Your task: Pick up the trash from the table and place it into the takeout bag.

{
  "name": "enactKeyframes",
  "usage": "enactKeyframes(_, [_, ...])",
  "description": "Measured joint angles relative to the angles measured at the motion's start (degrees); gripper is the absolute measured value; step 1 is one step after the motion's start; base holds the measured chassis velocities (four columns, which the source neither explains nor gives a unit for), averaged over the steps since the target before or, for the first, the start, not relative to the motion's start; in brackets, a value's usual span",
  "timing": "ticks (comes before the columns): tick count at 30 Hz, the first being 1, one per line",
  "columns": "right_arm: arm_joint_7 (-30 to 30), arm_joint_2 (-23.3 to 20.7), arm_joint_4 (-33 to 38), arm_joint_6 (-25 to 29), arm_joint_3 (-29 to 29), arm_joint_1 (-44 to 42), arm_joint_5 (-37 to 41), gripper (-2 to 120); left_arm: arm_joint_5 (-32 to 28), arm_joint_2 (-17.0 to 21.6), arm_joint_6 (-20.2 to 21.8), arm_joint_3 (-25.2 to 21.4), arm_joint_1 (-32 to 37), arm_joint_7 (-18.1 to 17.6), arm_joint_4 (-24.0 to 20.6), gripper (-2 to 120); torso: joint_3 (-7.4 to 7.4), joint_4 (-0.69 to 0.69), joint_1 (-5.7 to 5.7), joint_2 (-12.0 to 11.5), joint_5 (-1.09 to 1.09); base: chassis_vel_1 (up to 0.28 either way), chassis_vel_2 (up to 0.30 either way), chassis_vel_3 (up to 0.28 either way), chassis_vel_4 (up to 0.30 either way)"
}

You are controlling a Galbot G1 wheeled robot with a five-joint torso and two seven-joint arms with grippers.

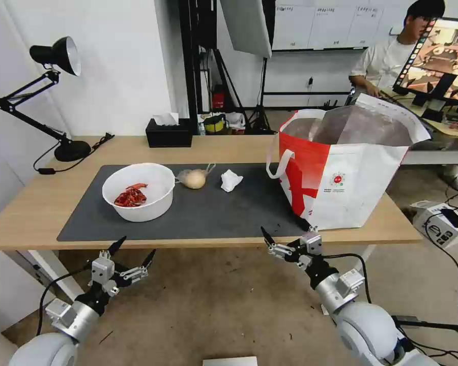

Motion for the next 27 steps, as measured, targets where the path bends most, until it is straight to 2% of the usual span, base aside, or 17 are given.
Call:
enactKeyframes(18, [1.2,-0.7,-0.8,-1.2,-1.5,1.6,1.6,100,0.1,-0.4,0.0,1.0,-0.5,-0.1,0.2,100,0.00,0.00,0.00,0.0,0.00,0.000,0.000,0.000,0.000])
enactKeyframes(22, [1.9,-0.8,-1.3,-2.4,-3.6,4.0,2.5,100,0.1,-0.4,0.0,1.2,-0.7,-0.1,0.3,100,0.00,0.00,0.00,0.0,0.00,0.000,0.000,0.000,0.000])
enactKeyframes(27, [5.1,-0.3,-3.4,-5.1,-10.0,11.7,4.2,100,0.0,0.0,0.1,1.2,-0.8,-0.2,0.3,100,0.00,-0.02,0.00,0.0,0.00,0.000,0.000,0.000,0.000])
